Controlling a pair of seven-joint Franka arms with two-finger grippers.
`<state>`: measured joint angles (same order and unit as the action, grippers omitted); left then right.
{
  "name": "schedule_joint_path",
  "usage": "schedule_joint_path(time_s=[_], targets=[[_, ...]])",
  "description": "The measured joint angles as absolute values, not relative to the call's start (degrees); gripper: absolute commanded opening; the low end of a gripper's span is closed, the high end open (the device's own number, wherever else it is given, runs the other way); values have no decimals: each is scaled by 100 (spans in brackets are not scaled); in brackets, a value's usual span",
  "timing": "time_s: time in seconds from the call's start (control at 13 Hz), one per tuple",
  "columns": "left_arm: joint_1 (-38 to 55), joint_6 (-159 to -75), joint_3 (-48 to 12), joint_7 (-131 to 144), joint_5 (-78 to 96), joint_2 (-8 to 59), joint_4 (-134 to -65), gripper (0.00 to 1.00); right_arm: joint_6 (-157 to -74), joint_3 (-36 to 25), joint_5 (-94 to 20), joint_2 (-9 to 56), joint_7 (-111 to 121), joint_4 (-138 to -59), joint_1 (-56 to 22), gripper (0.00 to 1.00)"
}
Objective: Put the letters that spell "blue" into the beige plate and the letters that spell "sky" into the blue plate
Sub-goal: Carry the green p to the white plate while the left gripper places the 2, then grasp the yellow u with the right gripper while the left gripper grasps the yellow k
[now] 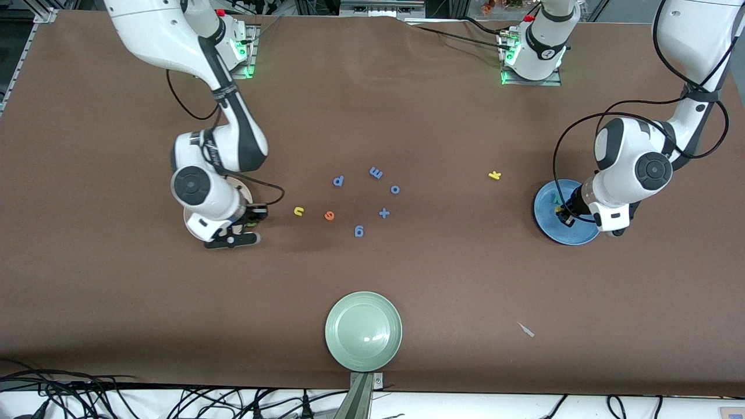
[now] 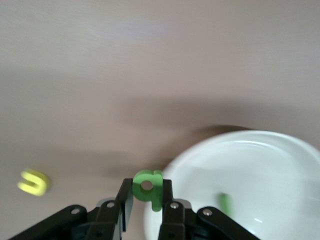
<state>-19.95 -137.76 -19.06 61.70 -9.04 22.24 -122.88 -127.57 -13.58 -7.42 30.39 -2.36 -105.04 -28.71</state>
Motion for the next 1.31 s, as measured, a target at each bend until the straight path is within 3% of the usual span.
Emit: schedule_joint_path(time_s=[0.23, 0.31, 0.38, 0.46, 0.54, 0.92, 1.31], targets=[[-1989, -13776, -1953, 6162, -904, 2222, -12254, 58, -12530, -1671, -756, 2840, 166, -10725, -2845, 13], [-1975, -13774, -1969, 6164, -904, 2222, -12250, 58, -12646, -1678, -785, 2752, 169, -10954, -2845, 20], [-1960, -13769, -1987, 6168, -903, 2221, -12248, 58, -12821, -1676, -850, 2655, 169, -11216, -2855, 41], [-1959, -13739, -2052, 6175, -903, 2216, -12250, 58, -12926, -1671, -917, 2553, 168, -11437, -2862, 53], [-1955, -13678, -2170, 6209, -903, 2203, -12268, 58, -12979, -1663, -942, 2447, 168, -11603, -2865, 58], [-1916, -13818, -2931, 7201, -902, 1986, -12841, 58, -13001, -1527, -1013, 2179, -200, -11737, -2881, 60], [-1908, -14532, -3214, 7942, -902, 1894, -13628, 58, -13124, -987, -1018, 2400, -2043, -11271, -3397, 65]])
